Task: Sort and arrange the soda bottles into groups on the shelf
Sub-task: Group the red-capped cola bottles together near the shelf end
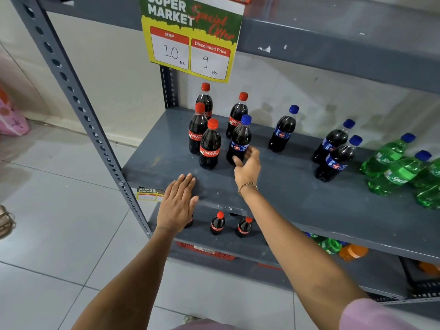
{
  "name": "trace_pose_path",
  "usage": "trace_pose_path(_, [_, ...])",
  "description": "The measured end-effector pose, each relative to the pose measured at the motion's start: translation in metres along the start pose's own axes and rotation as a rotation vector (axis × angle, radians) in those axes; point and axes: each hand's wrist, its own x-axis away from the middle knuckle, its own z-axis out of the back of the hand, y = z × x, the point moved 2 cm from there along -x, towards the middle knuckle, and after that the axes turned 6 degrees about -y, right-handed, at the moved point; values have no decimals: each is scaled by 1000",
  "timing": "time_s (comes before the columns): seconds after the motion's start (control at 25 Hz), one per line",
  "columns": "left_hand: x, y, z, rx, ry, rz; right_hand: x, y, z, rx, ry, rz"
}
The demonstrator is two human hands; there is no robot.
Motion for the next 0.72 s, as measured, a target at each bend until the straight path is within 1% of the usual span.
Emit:
trace_pose_path(0.48, [-1, 5, 3, -1, 22, 0, -9, 29, 85, 84, 140, 1])
trace_pose_path(0.64, [0, 5, 1, -6, 17, 14, -17, 33, 99, 134, 154, -38])
trace_pose_path(0.72, [0, 4, 0, -10, 17, 14, -21, 32, 104, 141, 136, -55])
